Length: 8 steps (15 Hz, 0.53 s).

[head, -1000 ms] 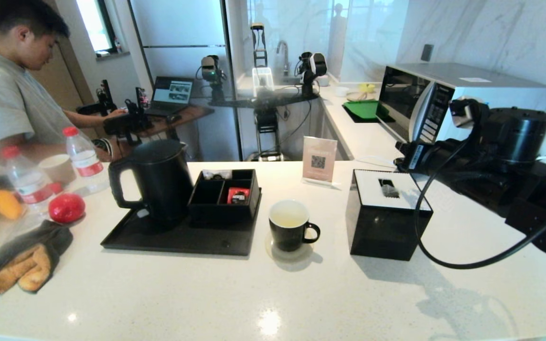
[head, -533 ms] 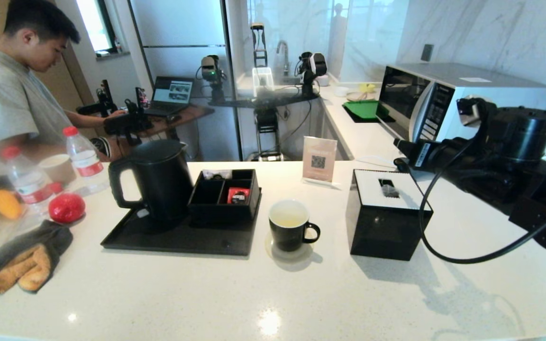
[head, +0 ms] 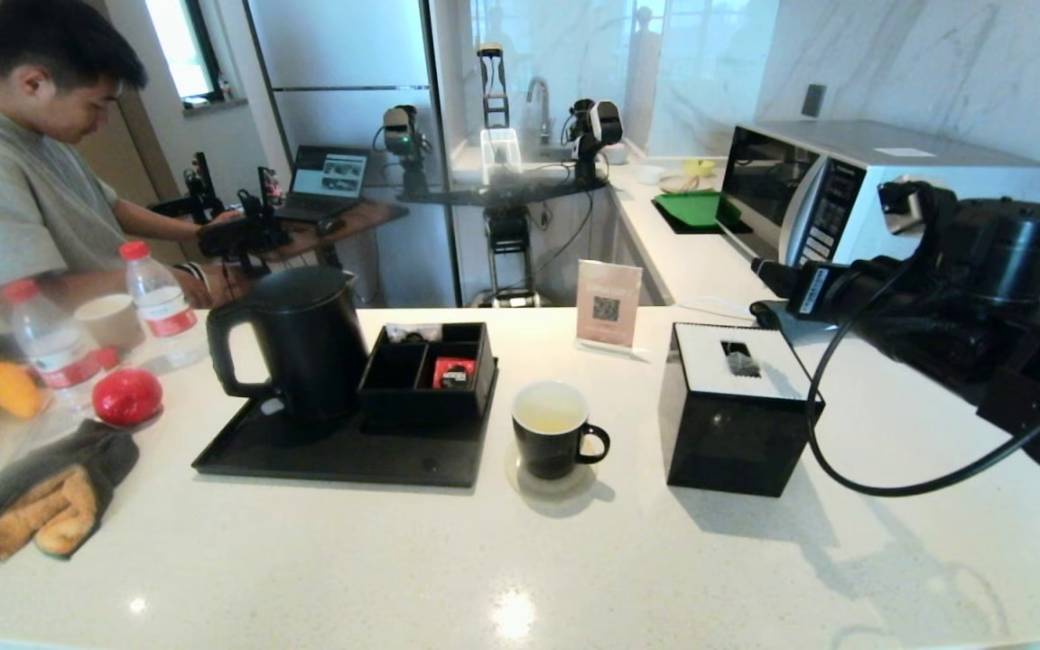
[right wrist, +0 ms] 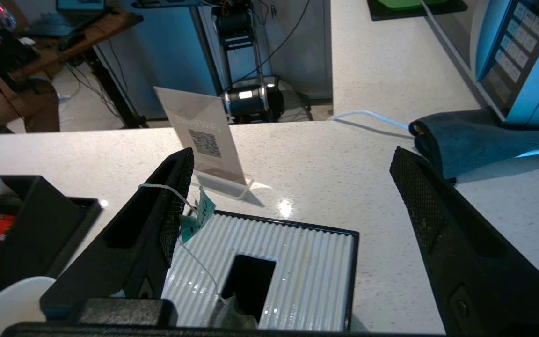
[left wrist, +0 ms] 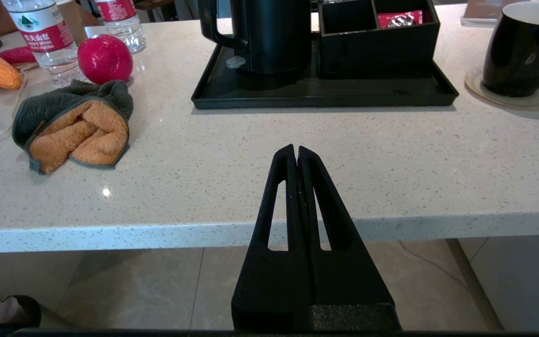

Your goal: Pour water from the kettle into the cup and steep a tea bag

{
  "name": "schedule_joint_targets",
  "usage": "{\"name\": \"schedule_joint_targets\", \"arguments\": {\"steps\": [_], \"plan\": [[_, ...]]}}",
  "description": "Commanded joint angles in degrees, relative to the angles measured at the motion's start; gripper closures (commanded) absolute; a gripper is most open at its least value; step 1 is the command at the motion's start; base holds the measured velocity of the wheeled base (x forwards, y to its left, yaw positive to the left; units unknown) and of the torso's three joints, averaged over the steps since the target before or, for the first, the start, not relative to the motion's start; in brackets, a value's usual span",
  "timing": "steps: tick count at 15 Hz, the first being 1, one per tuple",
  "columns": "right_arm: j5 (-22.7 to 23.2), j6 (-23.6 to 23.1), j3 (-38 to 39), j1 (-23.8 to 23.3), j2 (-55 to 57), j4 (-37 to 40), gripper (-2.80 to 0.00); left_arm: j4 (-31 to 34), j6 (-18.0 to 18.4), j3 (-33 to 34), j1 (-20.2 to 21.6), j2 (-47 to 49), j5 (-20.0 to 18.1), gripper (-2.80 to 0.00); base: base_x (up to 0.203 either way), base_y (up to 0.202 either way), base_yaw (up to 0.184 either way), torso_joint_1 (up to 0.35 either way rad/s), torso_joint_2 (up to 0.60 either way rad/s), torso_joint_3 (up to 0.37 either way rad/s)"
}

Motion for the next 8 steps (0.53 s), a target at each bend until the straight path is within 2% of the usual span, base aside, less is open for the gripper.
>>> {"name": "schedule_joint_targets", "arguments": {"steps": [1,5,8], "plan": [[0.12,-3.49,0.2,-1.0,0.41,-0.35,-2.8,0.0,0.04,0.0,0.01,-0.02,0.01,0.0,0.0,0.0,0.0,0.0,0.0,0.0],[-0.04,-4.88,0.28,-1.19,0.54,-0.26,-2.8,0.0,0.04,0.0,0.01,-0.02,0.01,0.0,0.0,0.0,0.0,0.0,0.0,0.0],[0.14,-9.69,2.05,-2.48,0.55,-0.35,-2.8,0.0,0.04,0.0,0.01,-0.02,0.01,0.0,0.0,0.0,0.0,0.0,0.0,0.0]]}}
